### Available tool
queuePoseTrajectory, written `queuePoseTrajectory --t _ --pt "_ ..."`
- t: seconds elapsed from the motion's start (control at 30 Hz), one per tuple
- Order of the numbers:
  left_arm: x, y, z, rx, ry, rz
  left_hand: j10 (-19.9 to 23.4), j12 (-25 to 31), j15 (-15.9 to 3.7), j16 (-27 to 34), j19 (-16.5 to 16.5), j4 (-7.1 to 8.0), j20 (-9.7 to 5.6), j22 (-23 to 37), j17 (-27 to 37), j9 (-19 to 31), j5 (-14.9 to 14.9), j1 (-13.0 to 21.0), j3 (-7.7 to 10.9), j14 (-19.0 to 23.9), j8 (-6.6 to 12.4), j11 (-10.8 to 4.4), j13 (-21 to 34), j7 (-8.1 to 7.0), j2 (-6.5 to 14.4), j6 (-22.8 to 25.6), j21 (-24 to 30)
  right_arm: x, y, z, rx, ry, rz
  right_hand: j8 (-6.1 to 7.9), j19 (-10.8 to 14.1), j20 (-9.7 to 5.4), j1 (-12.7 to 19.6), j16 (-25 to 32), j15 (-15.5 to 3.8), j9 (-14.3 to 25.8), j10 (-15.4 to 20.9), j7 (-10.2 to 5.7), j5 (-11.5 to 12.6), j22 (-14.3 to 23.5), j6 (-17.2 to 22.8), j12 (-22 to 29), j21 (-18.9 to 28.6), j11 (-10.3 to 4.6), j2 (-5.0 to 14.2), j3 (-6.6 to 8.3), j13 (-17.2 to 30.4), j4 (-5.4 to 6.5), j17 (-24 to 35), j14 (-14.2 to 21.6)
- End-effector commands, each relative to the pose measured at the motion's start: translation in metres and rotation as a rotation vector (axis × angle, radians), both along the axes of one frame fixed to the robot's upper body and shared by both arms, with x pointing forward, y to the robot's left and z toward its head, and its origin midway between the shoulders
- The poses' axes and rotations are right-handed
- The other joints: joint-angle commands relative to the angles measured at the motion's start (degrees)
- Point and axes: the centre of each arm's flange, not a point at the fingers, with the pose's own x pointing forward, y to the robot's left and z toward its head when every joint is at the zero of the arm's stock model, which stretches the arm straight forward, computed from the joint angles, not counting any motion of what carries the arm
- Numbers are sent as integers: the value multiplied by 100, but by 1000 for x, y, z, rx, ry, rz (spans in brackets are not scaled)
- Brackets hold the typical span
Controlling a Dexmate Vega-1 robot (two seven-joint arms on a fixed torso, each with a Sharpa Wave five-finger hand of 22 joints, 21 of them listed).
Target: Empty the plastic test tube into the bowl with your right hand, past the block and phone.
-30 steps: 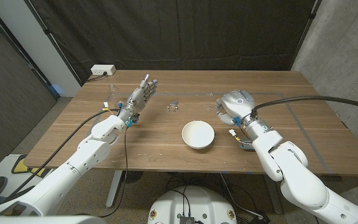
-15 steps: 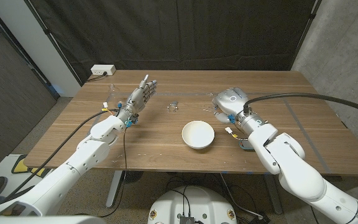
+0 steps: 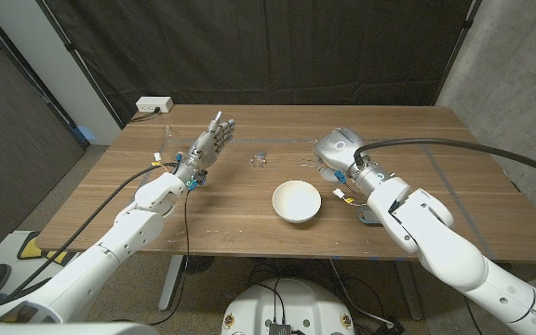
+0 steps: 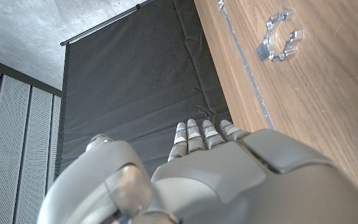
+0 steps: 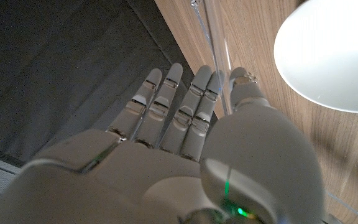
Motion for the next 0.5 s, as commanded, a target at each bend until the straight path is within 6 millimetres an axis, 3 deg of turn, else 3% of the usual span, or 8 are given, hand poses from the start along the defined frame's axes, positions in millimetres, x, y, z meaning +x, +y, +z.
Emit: queuePoseTrajectory --t 0.03,0.17,0.5 --pt "-3 -2 -1 -3 -5 4 37 -15 3 24 -62 11 -6 32 22 29 -26 49 -40 1 -10 9 16 8 20 59 35 -4 0 10 -105 -30 -44 344 -41 -267 -23 -11 -653 206 -40 -173 65 7 226 -13 -27 -20 49 191 5 147 27 -19" --pt "-4 -5 -1 2 -3 2 37 -15 -5 24 -64 11 -4 32 22 29 -27 50 -44 -1 -11 13 16 8 23 57 35 -8 0 11 -137 -69 -51 380 -48 -263 -48 -6 -662 245 -20 -155 103 8 198 -14 -23 41 48 222 10 145 32 -32" --pt "-7 -7 4 16 -14 5 34 -16 2 24 -66 11 -2 32 22 29 -31 56 -54 1 -12 8 16 8 28 57 35 -7 -3 10 -150 -138 -70 483 -92 -250 -83 -15 -652 325 -179 -131 182 10 185 -101 -25 9 31 305 25 124 42 -114"
